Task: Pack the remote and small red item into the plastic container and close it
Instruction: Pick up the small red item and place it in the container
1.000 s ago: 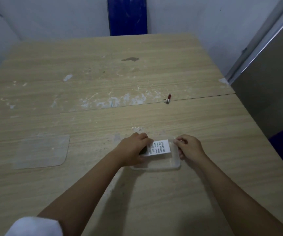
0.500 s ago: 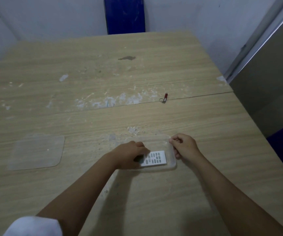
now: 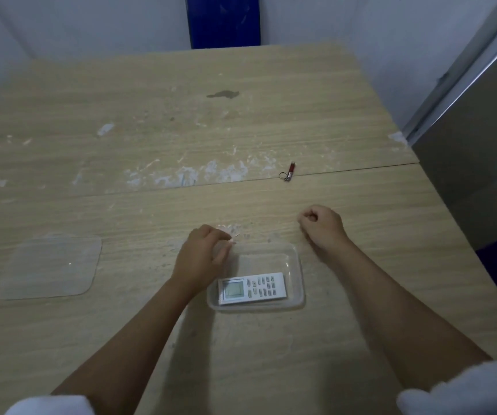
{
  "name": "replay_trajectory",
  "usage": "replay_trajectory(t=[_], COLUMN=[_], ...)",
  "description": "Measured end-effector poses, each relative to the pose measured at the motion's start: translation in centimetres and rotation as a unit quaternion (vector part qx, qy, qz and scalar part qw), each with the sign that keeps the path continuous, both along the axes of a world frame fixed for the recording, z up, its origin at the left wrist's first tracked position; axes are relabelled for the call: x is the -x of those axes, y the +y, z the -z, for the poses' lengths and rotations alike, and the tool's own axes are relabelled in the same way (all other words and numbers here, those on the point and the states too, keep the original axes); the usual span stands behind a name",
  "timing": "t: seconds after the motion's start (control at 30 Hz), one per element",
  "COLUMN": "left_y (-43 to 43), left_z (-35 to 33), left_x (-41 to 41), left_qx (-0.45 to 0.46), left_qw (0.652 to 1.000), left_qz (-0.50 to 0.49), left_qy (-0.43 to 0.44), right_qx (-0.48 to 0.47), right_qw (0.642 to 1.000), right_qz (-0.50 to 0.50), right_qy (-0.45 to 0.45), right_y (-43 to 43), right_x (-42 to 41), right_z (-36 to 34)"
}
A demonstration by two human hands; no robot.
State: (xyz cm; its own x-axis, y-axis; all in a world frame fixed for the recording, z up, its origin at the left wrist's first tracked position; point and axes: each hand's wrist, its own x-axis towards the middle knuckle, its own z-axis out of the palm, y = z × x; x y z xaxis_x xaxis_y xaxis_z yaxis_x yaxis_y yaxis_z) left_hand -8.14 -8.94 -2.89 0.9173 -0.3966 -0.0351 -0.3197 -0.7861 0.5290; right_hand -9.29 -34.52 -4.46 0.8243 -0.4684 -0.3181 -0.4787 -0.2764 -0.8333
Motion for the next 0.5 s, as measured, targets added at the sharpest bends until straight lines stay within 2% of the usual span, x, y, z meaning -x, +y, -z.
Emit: replay_trajectory(t=[0.1, 0.17, 0.27, 0.33, 0.5], left_y=[0.8, 1.4, 1.8, 1.9, 1.7], left_z=[1.1, 1.7, 2.2, 2.4, 2.4], left_x=[-0.6, -1.1, -1.6, -1.5, -1.2], left_qx=[0.032, 0.033, 0.026, 0.021, 0.021], left_qw=[0.998, 0.996, 0.995, 0.996, 0.995], left_qz=[-0.061, -0.081, -0.088, -0.079, -0.085], left_qy=[0.011, 0.010, 0.027, 0.032, 0.037], right_qx=[0.089, 0.140, 0.255, 0.293, 0.376], right_qw=[0.996, 0.988, 0.948, 0.925, 0.892], right_qz=[-0.015, -0.062, -0.189, -0.235, -0.243], right_qy=[-0.019, -0.017, 0.034, 0.057, 0.065], right_y=[-0.8, -1.3, -1.9, -1.8, -1.0], right_x=[-2.5, -4.4, -7.5, -8.9, -10.5], right_z=[-0.2, -0.2, 0.4, 0.7, 1.0])
